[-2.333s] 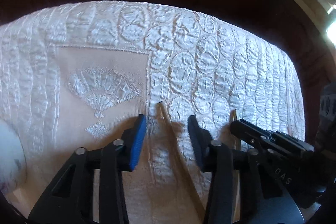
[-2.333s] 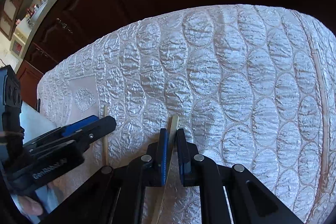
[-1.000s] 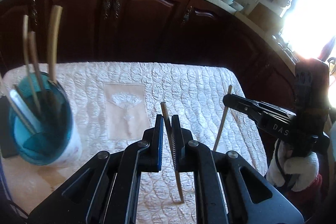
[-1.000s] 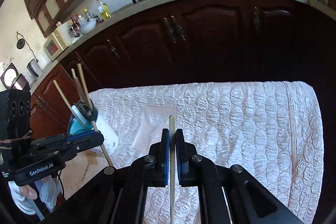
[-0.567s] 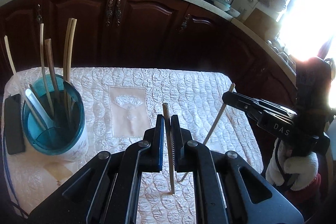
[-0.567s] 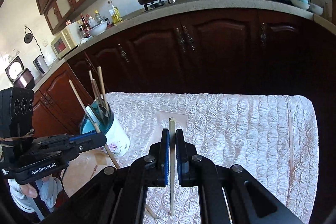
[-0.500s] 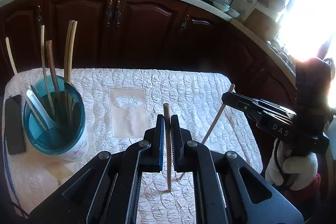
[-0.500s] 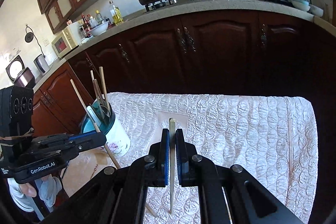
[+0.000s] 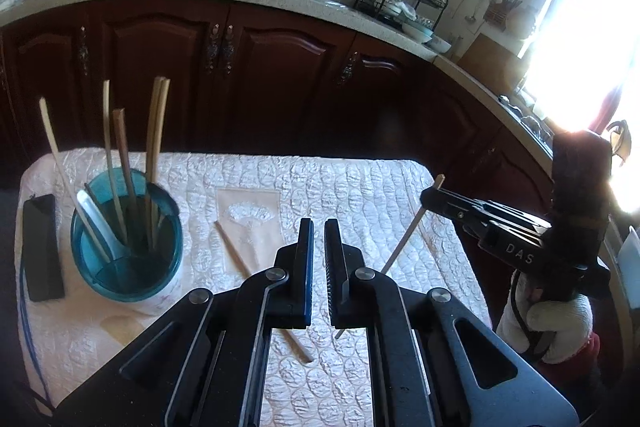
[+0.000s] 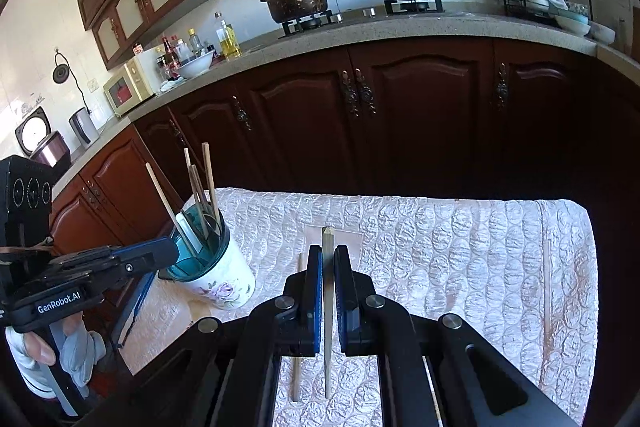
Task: Organize utensils
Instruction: 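Lift both chopsticks upright and carry them toward the floral cup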
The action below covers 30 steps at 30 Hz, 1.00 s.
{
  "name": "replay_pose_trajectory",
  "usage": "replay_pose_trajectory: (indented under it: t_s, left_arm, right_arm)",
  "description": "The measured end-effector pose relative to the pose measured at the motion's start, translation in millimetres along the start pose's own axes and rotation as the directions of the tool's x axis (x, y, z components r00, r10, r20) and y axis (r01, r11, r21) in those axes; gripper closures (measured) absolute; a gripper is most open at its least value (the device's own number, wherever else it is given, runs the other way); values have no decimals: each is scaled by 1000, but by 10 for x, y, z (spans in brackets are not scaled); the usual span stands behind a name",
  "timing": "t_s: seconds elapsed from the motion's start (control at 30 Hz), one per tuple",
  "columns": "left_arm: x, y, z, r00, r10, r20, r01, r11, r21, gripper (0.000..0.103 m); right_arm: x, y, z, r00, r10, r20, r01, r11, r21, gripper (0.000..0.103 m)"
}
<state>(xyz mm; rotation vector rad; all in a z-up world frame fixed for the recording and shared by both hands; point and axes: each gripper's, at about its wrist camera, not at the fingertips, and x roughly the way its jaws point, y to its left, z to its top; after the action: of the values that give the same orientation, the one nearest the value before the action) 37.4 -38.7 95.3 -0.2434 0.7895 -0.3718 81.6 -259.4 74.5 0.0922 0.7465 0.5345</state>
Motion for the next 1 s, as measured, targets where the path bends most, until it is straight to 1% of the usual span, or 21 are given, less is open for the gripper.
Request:
replay_pose_trajectory:
  t_s: [0.07, 0.13, 0.2, 0.23, 0.27, 0.33, 0.4, 0.5, 0.57, 0.63, 0.7, 0.8, 0.87, 0.93, 0.97, 1.0]
  left_arm:
    - [53, 45, -42, 1000, 12, -21, -12, 1000, -14, 99]
    - [156, 72, -102, 998, 39, -50, -40, 999, -24, 99]
    - [337, 79, -188, 993, 69, -93, -71, 997, -26, 91]
    - [428, 74, -225, 991, 78, -111, -82, 996, -26, 81]
    - [548, 85, -265, 987, 92, -133, -97, 995, -34, 75]
    - [789, 103, -333, 978, 115, -173, -124, 991, -43, 74]
    - [1060, 133, -388, 964, 166, -210, -178, 983, -40, 74]
    - [1431, 193, -426, 939, 239, -246, -256, 966, -36, 74]
    - [1658, 253, -449, 917, 288, -276, -310, 950, -39, 74]
    - [1845, 334, -471, 899, 318, -301, -347, 937, -47, 74]
    - [1997, 403, -485, 877, 362, -317, -392, 920, -33, 73]
    - [2200, 517, -511, 852, 378, -362, -422, 906, -46, 70]
    - [2290, 543, -523, 850, 367, -379, -415, 908, -52, 64]
    - [2305, 533, -515, 860, 356, -366, -401, 915, -52, 64]
    - [2317, 531, -517, 869, 334, -366, -380, 923, -60, 73]
    - [2313, 526, -517, 878, 312, -364, -357, 932, -64, 86]
  right_arm:
    - [12, 9, -6, 1000, -1, -1, 1, 1000, -2, 98]
    - [30, 7, -15, 1000, 0, -2, 0, 1000, -2, 98]
    - [44, -11, -15, 1000, 2, -6, -2, 1000, 3, 98]
    - [49, -22, -15, 1000, 2, -7, -2, 1000, 5, 98]
    - [52, -40, -11, 1000, 1, -7, -1, 1000, 5, 98]
    - [42, -84, -12, 1000, -1, -4, 1, 1000, 8, 98]
    - [20, -129, -18, 1000, -1, -1, 1, 1000, 13, 98]
    - [-1, -224, -40, 1000, -1, 2, 1, 1000, 28, 98]
    - [-12, -282, -57, 1000, 1, 3, -1, 999, 38, 98]
    - [-20, -347, -77, 1000, 5, 3, -6, 999, 49, 98]
    - [-22, -396, -90, 1000, 7, 2, -7, 998, 57, 98]
    - [-18, -458, -94, 1000, 10, 3, -10, 998, 66, 98]
    - [-10, -483, -98, 1000, 11, 2, -11, 997, 71, 98]
    - [12, -510, -100, 1000, 10, 0, -10, 997, 76, 98]
    - [16, -514, -97, 1000, 11, 0, -11, 997, 77, 98]
    - [24, -511, -95, 1000, 13, 0, -12, 997, 77, 98]
